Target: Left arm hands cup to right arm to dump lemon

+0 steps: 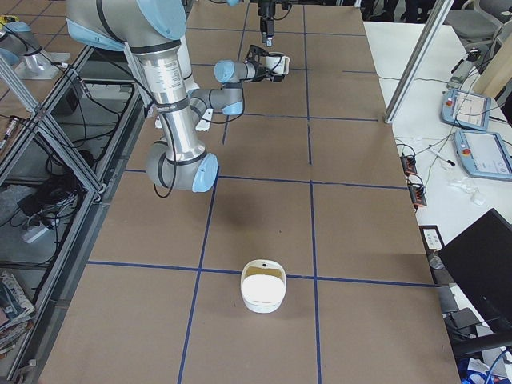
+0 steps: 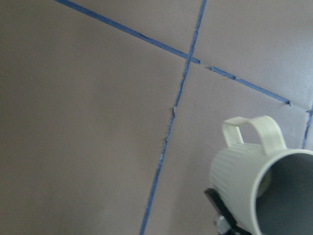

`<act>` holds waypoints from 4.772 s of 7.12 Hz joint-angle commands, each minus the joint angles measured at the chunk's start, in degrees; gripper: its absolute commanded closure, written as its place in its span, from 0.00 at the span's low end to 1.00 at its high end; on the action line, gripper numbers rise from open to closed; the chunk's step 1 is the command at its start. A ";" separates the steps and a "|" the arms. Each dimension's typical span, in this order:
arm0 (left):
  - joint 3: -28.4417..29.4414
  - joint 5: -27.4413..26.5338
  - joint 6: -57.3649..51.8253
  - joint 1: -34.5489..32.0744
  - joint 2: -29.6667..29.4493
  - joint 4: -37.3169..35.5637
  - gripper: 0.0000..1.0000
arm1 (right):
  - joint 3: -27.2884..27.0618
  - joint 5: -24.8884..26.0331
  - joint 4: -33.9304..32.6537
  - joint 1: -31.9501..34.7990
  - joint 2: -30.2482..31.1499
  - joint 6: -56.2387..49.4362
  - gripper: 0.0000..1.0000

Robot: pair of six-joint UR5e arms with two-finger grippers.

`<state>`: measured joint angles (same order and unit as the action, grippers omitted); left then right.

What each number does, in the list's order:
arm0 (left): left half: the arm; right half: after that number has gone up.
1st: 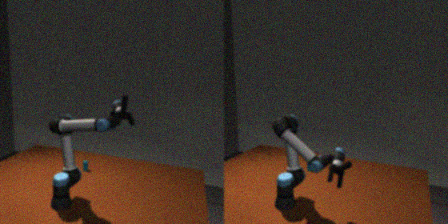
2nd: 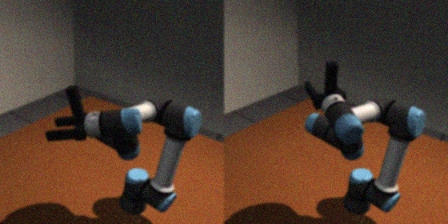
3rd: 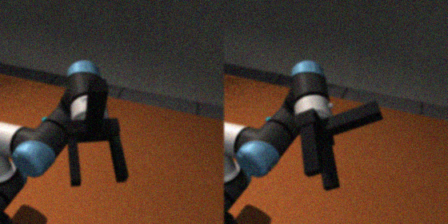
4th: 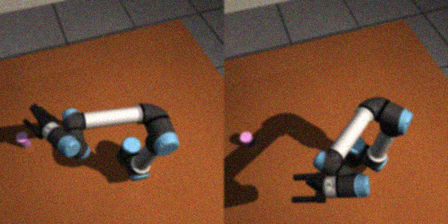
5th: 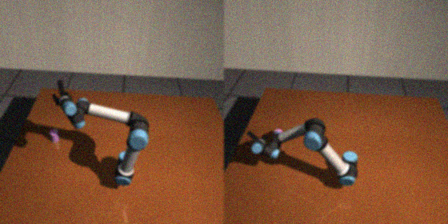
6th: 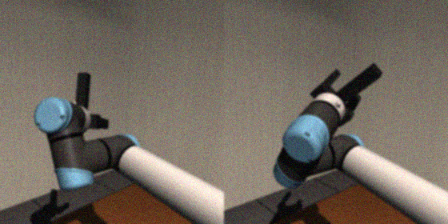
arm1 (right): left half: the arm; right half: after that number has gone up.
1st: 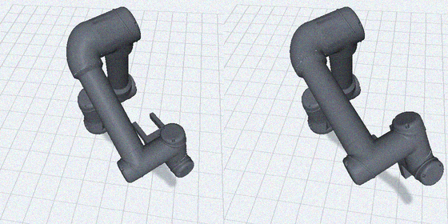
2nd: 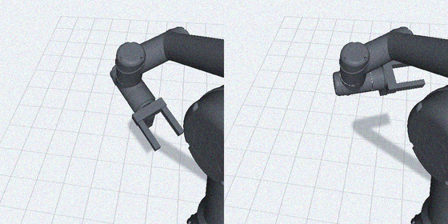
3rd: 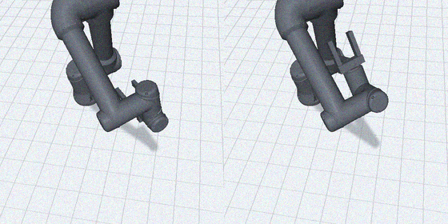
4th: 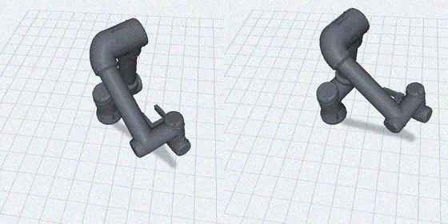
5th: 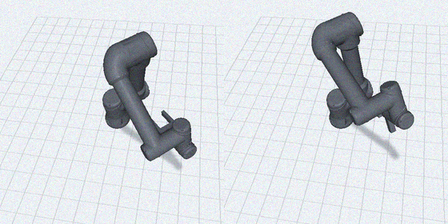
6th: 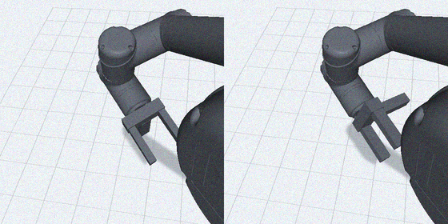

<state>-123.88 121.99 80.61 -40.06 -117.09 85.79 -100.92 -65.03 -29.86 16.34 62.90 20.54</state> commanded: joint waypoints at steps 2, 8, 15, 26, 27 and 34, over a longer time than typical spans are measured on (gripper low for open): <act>0.39 -4.11 -22.10 -1.69 6.06 -10.01 0.00 | 0.02 3.92 -0.03 3.32 2.57 10.60 0.98; 1.88 -6.59 -24.54 -3.01 8.89 -9.51 0.00 | -1.28 -10.50 -2.84 24.31 14.14 27.53 0.98; 3.73 -6.77 -18.91 -2.66 7.66 -7.04 0.00 | -6.61 -11.97 28.27 29.36 50.00 32.61 1.00; 4.53 -6.86 -19.09 -2.57 5.82 -6.78 0.00 | 36.41 -10.74 87.05 29.10 47.49 85.40 0.98; 4.53 -6.86 -19.09 -2.57 5.82 -6.78 0.00 | 36.49 -9.08 89.33 29.10 47.49 91.72 0.98; 5.14 -6.86 -19.44 -2.57 5.64 -6.78 0.00 | 36.41 1.91 95.95 29.01 44.06 125.41 0.95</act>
<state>-118.88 115.14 61.24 -42.63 -111.44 79.00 -64.52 -64.60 65.61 45.38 107.57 141.26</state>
